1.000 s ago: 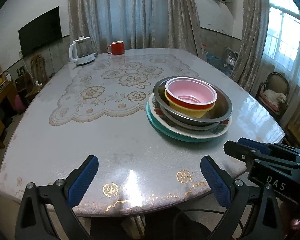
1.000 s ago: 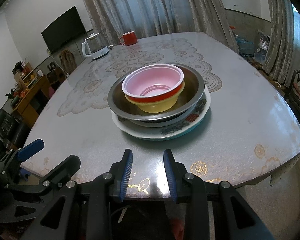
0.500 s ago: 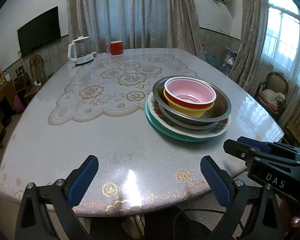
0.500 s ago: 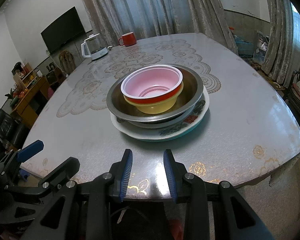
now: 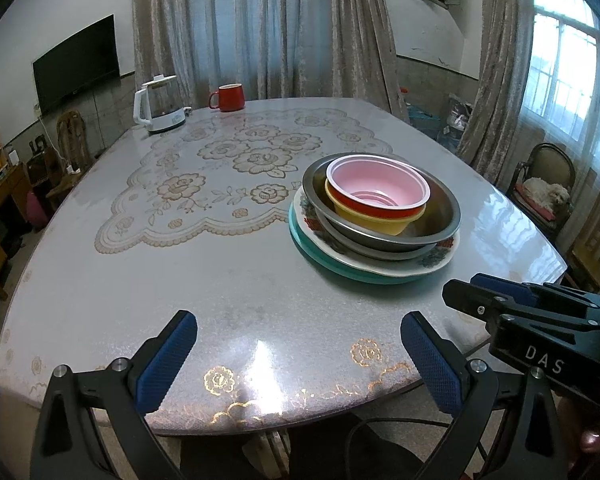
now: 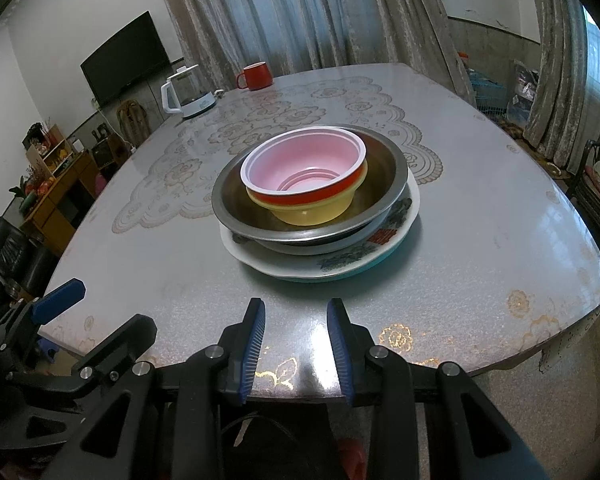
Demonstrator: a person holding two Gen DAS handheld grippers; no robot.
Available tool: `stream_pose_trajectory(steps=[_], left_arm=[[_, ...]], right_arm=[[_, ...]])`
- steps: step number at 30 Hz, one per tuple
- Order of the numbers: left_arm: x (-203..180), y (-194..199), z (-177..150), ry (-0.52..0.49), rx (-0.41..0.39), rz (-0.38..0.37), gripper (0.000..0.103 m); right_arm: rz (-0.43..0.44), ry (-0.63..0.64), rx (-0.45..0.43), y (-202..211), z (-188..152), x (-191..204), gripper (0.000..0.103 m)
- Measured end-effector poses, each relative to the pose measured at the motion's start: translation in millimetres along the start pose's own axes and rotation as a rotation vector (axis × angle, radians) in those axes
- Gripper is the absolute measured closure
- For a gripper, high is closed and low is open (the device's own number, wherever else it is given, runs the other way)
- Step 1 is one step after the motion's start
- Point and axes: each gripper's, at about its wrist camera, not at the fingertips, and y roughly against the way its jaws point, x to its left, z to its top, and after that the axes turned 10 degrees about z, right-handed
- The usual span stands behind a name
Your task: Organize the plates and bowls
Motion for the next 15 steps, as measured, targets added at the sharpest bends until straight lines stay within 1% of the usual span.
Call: stream_pose_trajectory(steps=[15], left_arm=[[0.6, -0.8, 0.3, -0.006, 0.003, -0.001, 0.001]], right_arm=[[-0.008, -0.001, 0.005, -3.2, 1.0, -0.9, 0.071]])
